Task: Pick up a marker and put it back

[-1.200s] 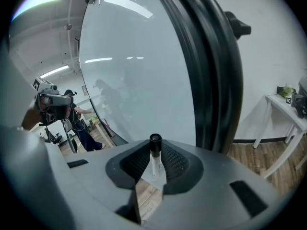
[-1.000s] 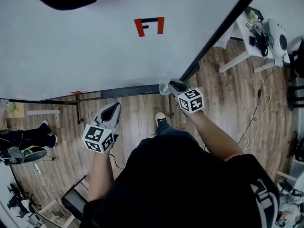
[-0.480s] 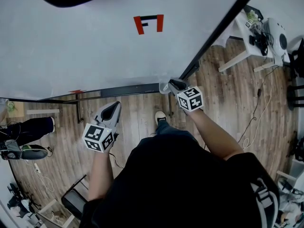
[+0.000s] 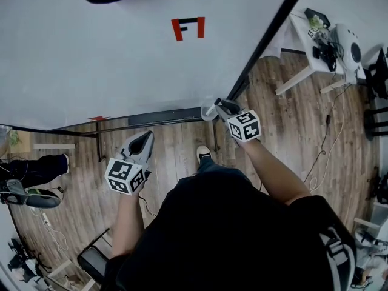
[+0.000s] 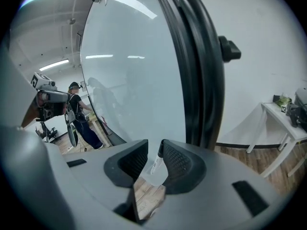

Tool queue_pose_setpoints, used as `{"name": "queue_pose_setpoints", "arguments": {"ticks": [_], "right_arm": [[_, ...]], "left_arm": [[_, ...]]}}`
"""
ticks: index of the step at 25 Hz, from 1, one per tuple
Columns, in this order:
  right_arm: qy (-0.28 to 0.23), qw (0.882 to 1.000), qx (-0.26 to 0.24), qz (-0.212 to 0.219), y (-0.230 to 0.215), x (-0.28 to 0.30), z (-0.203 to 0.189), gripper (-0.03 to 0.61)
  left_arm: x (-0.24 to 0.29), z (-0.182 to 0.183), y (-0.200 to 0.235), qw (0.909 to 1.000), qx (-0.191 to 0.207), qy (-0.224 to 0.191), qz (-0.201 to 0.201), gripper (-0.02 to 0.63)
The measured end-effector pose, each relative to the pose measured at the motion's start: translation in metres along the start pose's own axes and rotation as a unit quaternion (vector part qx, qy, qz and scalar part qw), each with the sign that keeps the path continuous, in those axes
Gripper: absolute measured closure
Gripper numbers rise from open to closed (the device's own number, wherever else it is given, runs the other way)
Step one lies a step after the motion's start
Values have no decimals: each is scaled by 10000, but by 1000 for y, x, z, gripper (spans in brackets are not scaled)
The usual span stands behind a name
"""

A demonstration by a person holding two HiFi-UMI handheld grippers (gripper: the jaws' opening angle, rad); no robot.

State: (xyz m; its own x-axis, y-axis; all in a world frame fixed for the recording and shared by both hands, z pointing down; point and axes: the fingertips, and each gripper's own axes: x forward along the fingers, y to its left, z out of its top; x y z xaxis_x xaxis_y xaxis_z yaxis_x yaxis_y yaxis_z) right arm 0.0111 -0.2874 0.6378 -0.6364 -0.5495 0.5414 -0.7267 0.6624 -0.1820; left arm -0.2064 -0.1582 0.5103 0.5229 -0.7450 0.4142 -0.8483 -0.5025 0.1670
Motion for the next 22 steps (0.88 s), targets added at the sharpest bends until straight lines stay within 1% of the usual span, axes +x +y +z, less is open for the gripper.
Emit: {"name": "queue_pose_setpoints", "arguments": {"ticks": [17,22], "right_arm": [[-311,9993,-38,-185,18,-62,8,485],[-350,9992,-41,-212,27,-76,4,486]], "left_arm": [[-26,10,-21,9993,229,-286,-96,601],[-35,7,-28,9991,267,-315,-123,601]]}}
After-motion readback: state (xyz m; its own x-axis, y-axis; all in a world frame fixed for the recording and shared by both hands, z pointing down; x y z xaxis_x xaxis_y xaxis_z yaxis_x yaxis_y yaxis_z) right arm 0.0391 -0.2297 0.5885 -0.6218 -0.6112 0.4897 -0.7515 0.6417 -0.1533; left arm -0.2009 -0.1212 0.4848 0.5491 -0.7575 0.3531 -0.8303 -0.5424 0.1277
